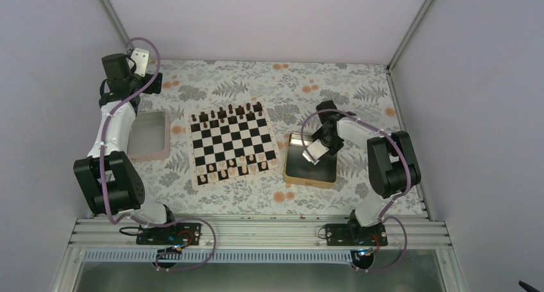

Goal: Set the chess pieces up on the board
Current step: Adjust the chess piece in the storage box.

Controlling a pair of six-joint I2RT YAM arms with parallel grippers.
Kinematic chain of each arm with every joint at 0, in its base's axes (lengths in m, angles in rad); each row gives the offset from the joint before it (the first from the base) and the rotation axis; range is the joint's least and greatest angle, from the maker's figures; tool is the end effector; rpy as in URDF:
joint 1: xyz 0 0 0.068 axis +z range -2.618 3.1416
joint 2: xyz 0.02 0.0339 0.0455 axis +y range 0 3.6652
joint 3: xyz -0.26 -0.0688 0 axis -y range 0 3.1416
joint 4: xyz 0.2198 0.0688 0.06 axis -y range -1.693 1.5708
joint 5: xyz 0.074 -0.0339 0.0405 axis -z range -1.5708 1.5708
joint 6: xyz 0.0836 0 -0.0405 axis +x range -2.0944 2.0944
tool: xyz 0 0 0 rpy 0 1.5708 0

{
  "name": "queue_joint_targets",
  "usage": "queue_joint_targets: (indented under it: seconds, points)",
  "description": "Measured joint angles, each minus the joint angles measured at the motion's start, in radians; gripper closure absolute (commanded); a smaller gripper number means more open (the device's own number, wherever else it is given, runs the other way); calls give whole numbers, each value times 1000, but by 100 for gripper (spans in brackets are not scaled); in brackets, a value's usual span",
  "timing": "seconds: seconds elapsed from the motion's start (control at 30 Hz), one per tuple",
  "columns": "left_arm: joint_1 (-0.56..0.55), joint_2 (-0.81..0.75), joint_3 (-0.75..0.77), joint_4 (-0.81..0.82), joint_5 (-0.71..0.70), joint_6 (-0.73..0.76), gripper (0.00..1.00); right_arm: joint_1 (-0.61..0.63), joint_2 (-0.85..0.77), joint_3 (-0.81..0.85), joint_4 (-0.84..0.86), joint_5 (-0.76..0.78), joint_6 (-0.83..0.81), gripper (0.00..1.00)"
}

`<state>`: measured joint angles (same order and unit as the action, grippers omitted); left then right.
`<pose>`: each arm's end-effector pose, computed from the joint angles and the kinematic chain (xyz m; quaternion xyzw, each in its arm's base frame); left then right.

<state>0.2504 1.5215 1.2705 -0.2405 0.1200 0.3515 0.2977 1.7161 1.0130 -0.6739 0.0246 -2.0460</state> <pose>0.3643 0.0828 0.3026 0.0740 0.8537 0.1029 0.5051 0.2821 0.0844 0.1198 -0.9166 0.3877 -0.0821 0.0527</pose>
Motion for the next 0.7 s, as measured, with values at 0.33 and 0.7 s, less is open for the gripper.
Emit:
queue_joint_targets:
  seconds: [0.33, 0.7]
  points:
    - [0, -18, 0, -1, 14, 0, 0, 54, -2, 34, -67, 102, 69, 96]
    - [0, -51, 0, -11, 53, -1, 0, 200, -29, 155, -254, 349, 249, 96]
